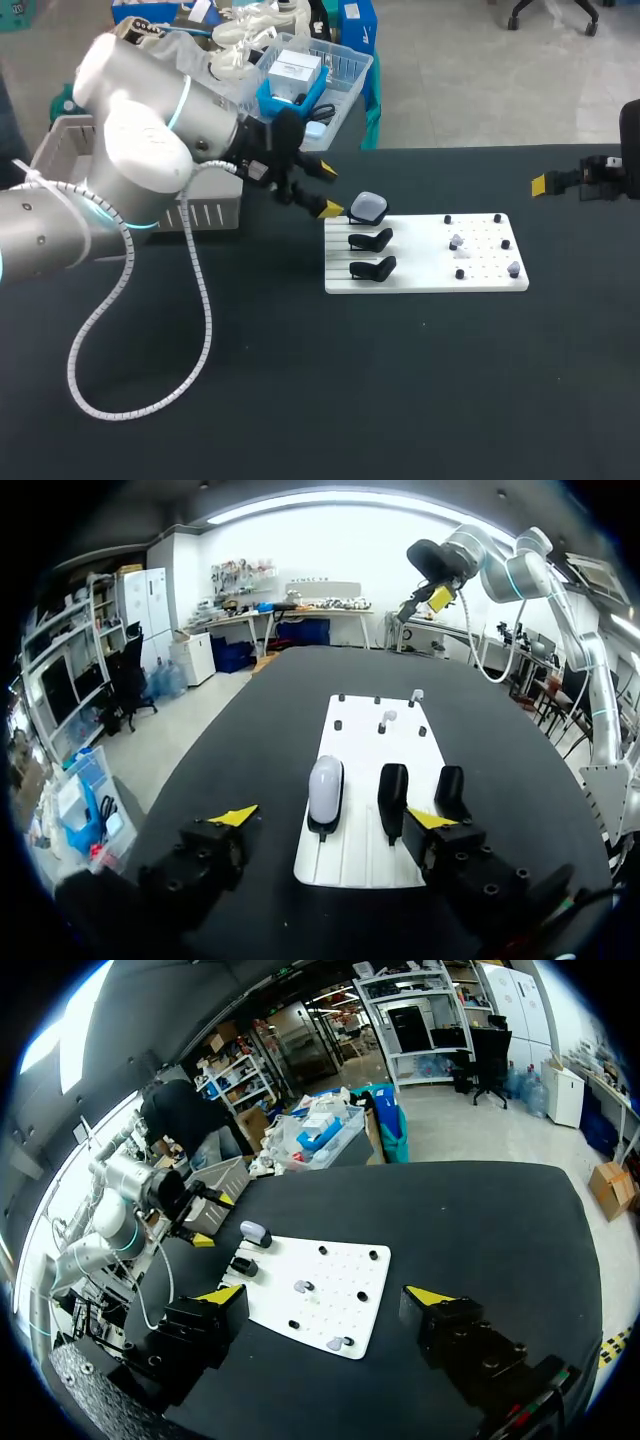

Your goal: Pick up each earbud case from the left stands, insert the matching earbuds, close the lid, and place the case in the box.

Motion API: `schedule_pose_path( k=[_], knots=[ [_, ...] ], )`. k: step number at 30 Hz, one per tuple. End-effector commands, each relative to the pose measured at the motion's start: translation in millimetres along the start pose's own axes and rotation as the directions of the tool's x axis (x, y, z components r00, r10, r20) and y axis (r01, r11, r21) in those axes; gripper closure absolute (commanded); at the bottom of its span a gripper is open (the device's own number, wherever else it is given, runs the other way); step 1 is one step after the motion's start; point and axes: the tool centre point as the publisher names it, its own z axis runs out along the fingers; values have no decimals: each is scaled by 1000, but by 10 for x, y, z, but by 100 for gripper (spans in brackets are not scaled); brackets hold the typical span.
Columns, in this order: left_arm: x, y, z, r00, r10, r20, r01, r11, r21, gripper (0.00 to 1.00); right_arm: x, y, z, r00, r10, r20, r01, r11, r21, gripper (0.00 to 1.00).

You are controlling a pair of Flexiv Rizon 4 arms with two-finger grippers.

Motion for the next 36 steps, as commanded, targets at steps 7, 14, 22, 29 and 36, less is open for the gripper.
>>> schedule_pose_path(
  k=[7,14,22,29,36],
  knots=[
    [63,26,163,1000,10,19,-9,1000,-16,34,0,0,0,1000,0,0,0,1000,0,0],
    [53,6,206,999,19,28,-19,1000,-4,36,0,0,0,1000,0,0,0,1000,0,0],
    [47,9,274,999,19,49,-18,1000,-23,56,0,0,0,1000,0,0,0,1000,0,0],
    [54,-24,319,999,23,46,-22,1000,-7,51,0,0,0,1000,0,0,0,1000,0,0],
    [53,-41,372,999,26,47,-26,1000,-4,53,0,0,0,1000,0,0,0,1000,0,0]
  ],
)
